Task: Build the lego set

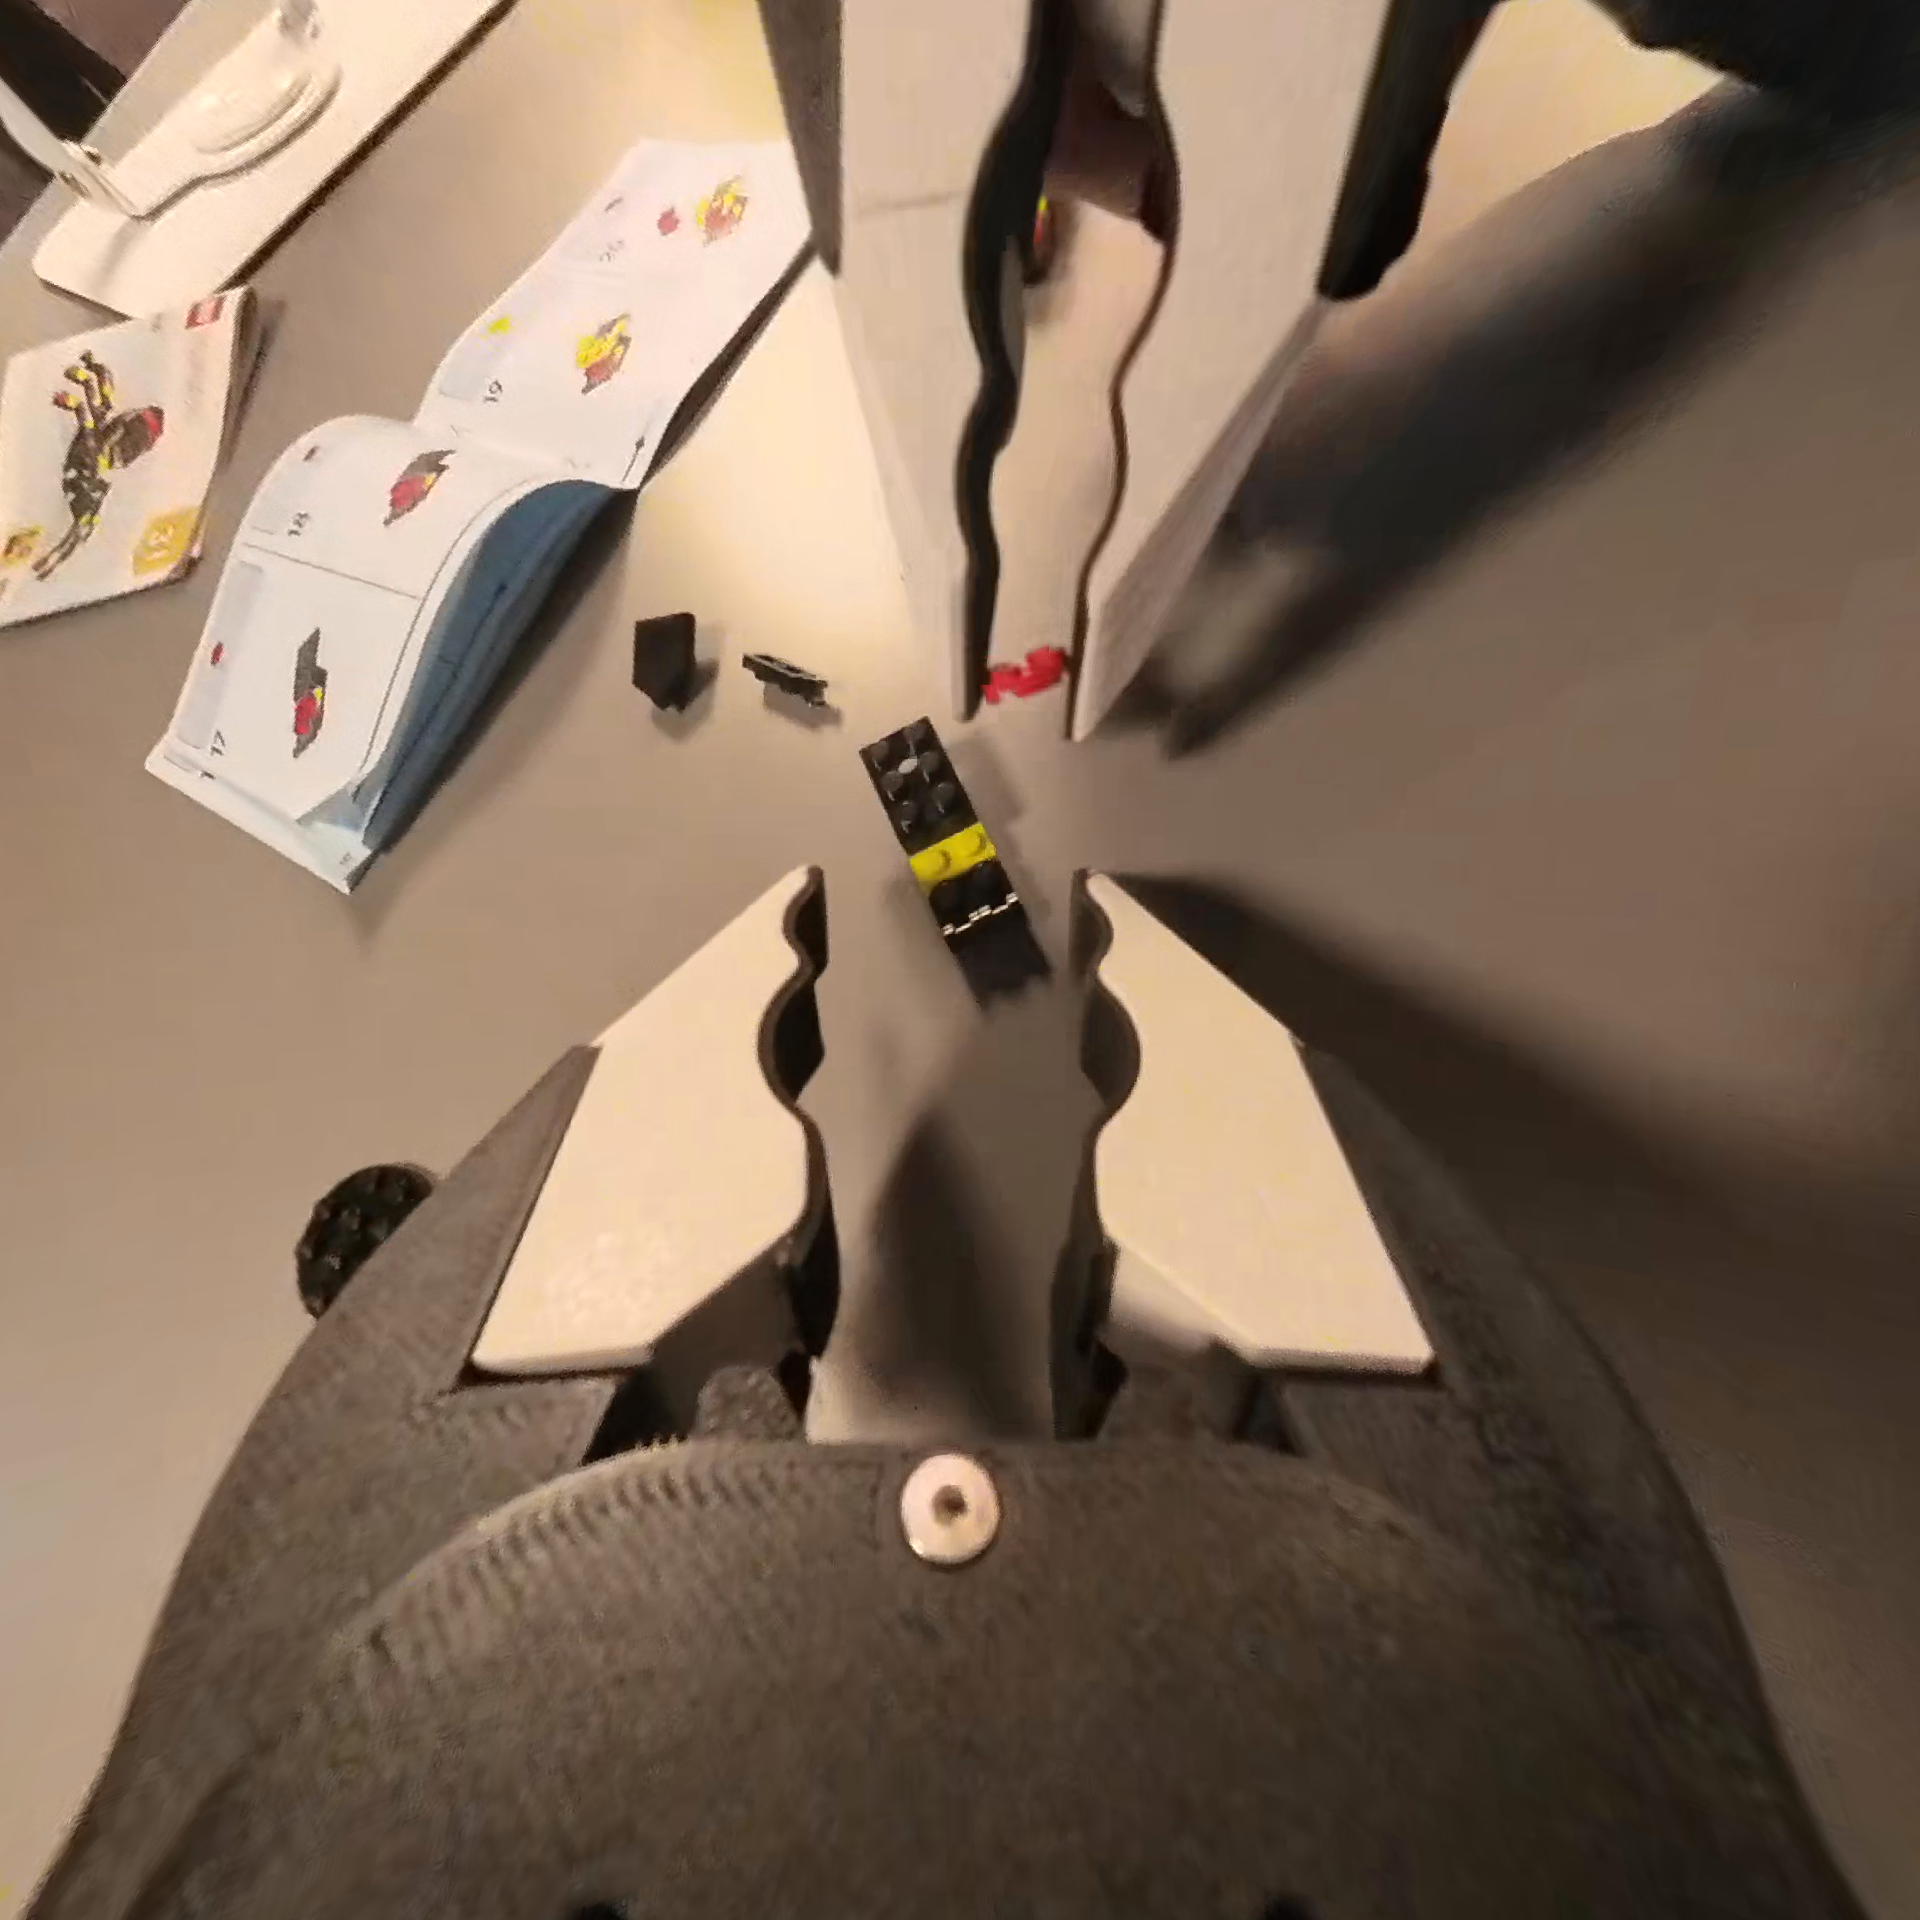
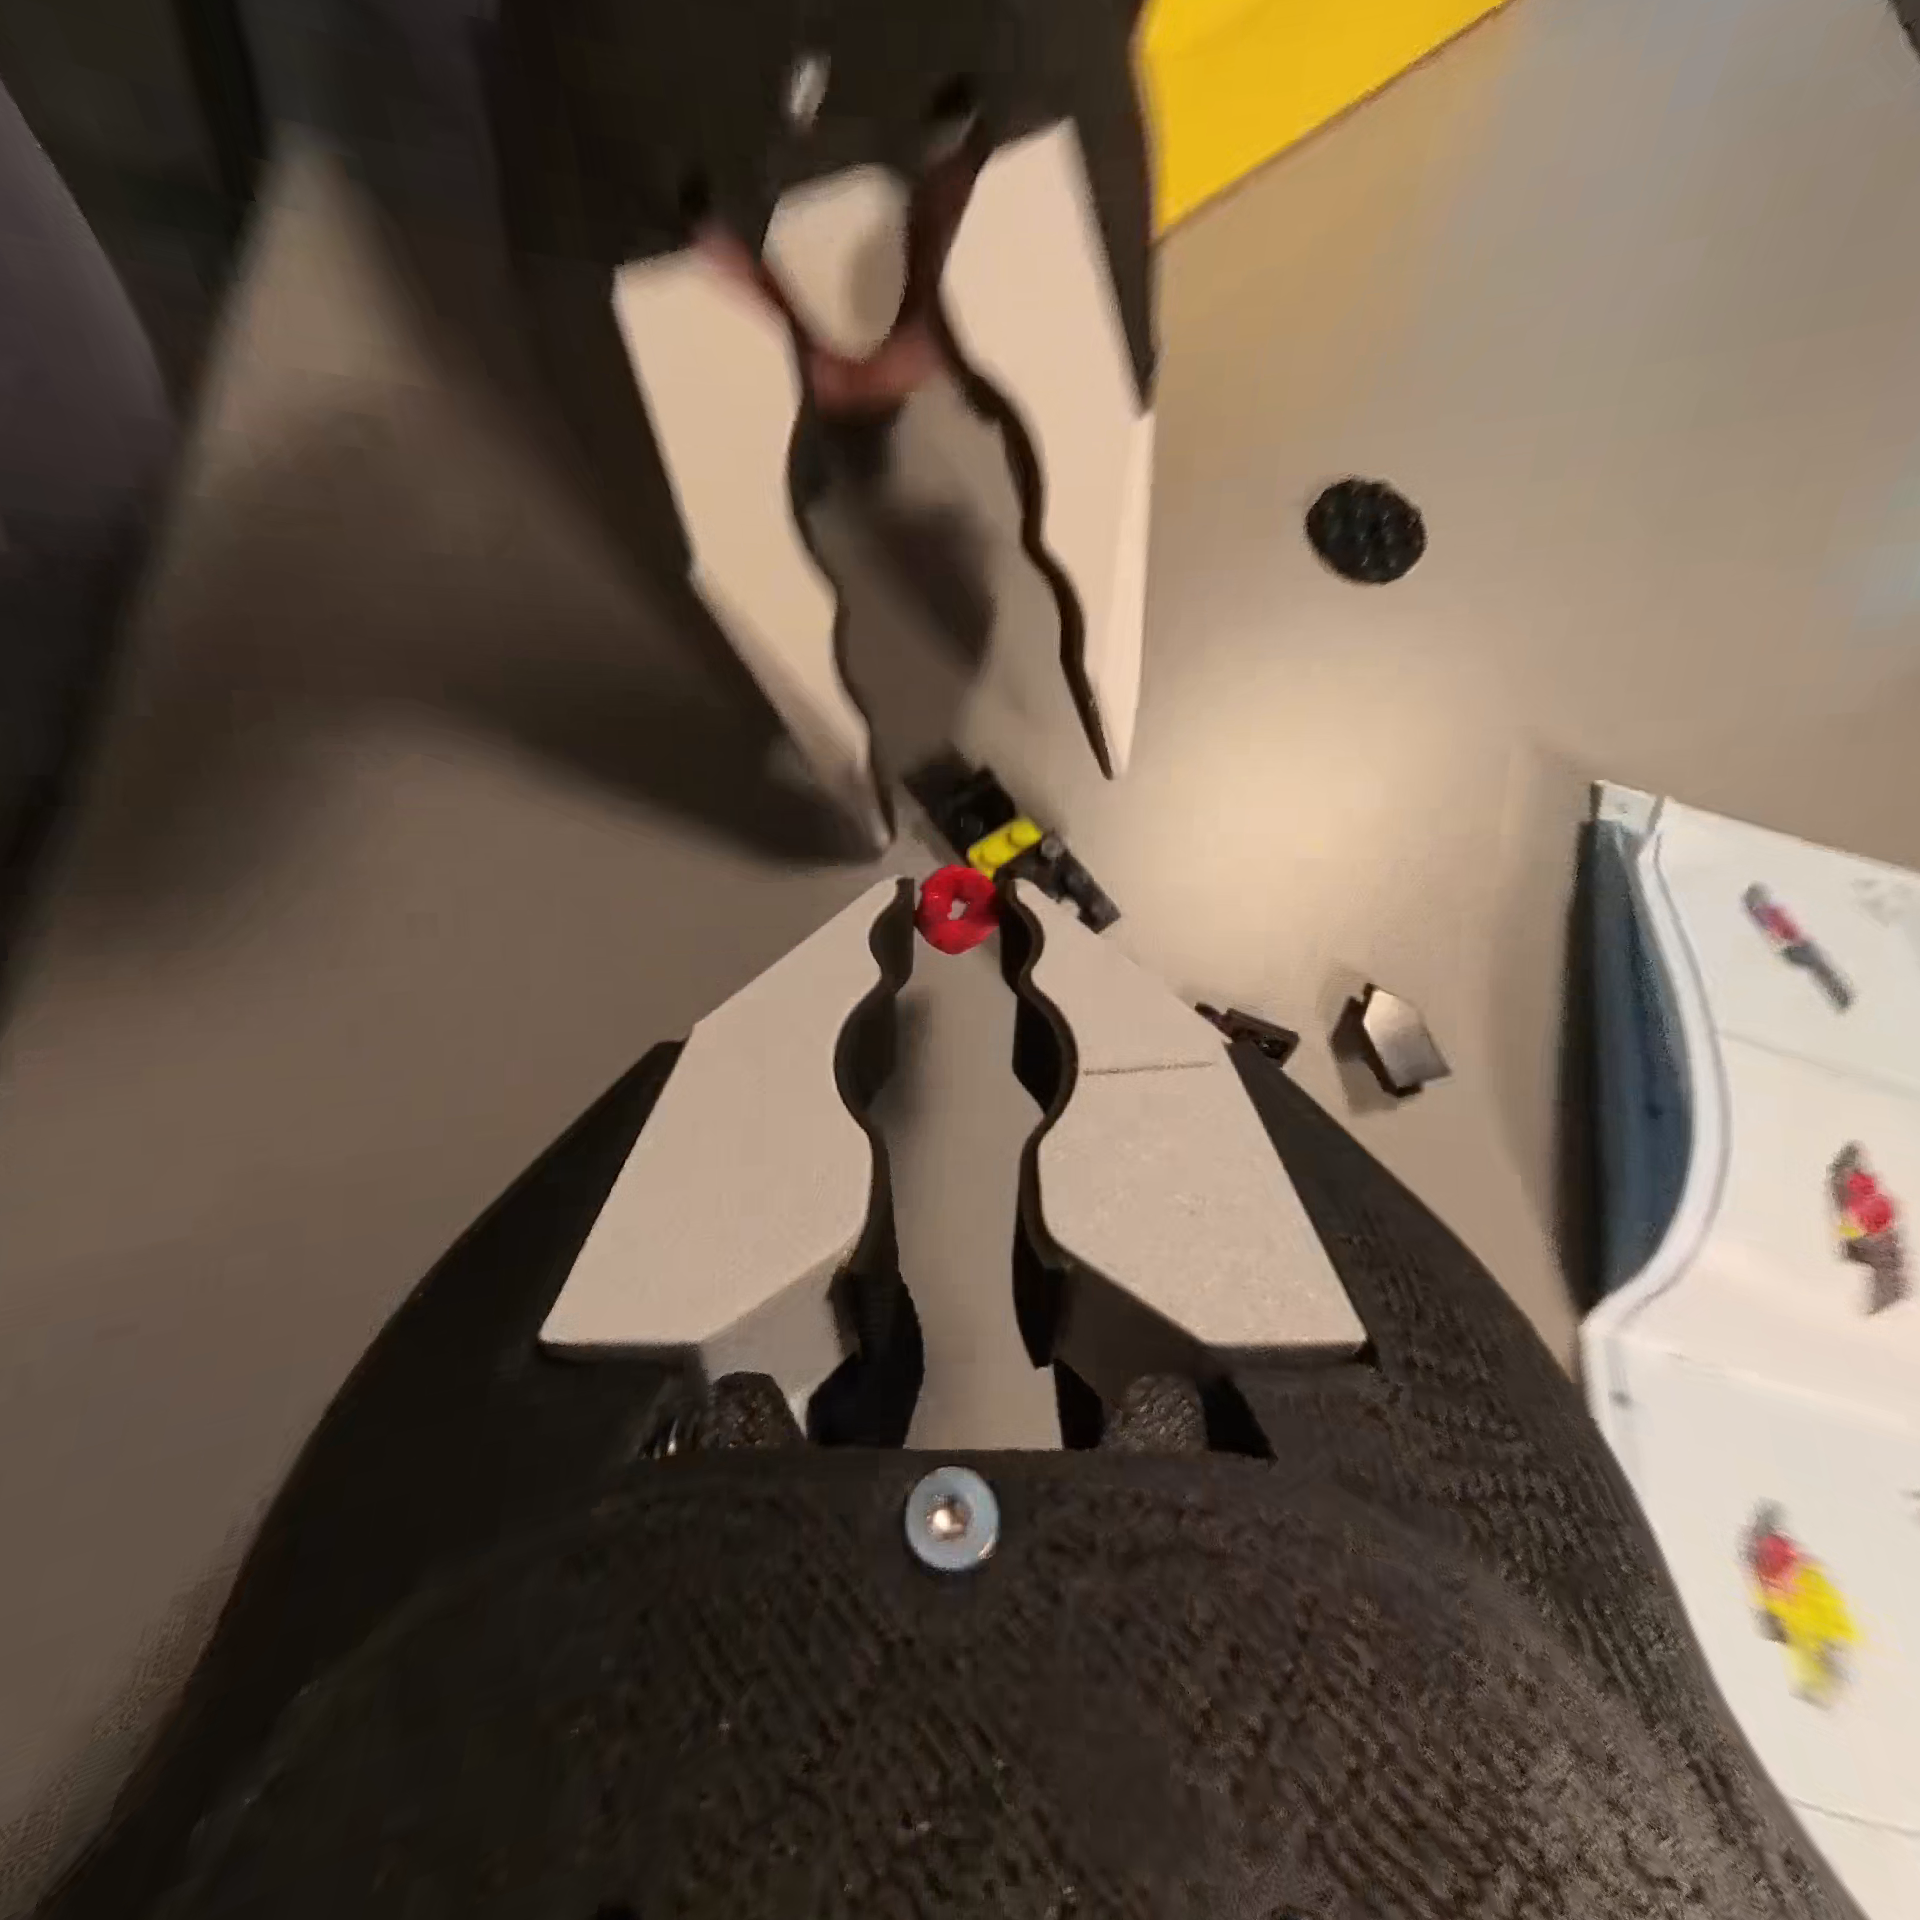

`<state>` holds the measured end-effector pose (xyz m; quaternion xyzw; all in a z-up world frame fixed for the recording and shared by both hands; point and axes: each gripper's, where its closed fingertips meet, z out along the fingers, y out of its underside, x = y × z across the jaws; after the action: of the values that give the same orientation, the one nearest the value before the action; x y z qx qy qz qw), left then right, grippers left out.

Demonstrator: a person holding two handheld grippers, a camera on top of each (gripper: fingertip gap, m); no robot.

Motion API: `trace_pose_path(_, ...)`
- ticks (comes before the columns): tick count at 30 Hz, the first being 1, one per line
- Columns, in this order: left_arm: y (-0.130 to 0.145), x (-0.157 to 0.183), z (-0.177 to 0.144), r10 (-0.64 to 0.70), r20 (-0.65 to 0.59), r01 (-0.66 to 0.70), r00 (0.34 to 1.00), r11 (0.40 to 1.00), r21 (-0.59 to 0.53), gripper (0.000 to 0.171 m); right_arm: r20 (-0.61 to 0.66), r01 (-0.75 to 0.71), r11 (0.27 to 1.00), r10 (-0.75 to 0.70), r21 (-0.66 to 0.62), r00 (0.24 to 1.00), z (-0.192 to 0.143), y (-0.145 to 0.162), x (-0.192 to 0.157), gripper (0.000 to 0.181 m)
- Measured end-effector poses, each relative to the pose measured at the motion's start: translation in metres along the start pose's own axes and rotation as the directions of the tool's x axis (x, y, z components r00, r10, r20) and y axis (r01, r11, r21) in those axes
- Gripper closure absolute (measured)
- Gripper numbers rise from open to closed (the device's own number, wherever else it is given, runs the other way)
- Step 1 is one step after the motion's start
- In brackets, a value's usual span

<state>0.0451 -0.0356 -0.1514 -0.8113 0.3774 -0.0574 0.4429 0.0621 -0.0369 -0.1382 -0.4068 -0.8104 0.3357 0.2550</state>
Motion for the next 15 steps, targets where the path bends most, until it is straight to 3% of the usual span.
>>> trace_pose_path(5,0.007,-0.011,-0.003,-0.013,0.015,0.013,1.0,1.0,-0.011,0.139,-0.033,0.163,0.984,-0.166,-0.074,0.986,0.011,0.005,-0.005,0.167)
trace_pose_path(8,0.012,-0.02,-0.007,-0.019,0.02,0.019,1.0,1.0,-0.002,0.137,-0.044,0.185,0.981,-0.187,-0.059,0.981,0.015,0.0,-0.003,0.167)
trace_pose_path(15,0.01,-0.022,-0.013,-0.047,-0.023,0.048,0.999,0.998,0.045,0.129,-0.021,0.19,0.966,-0.196,-0.175,0.98,0.022,-0.006,0.012,0.167)
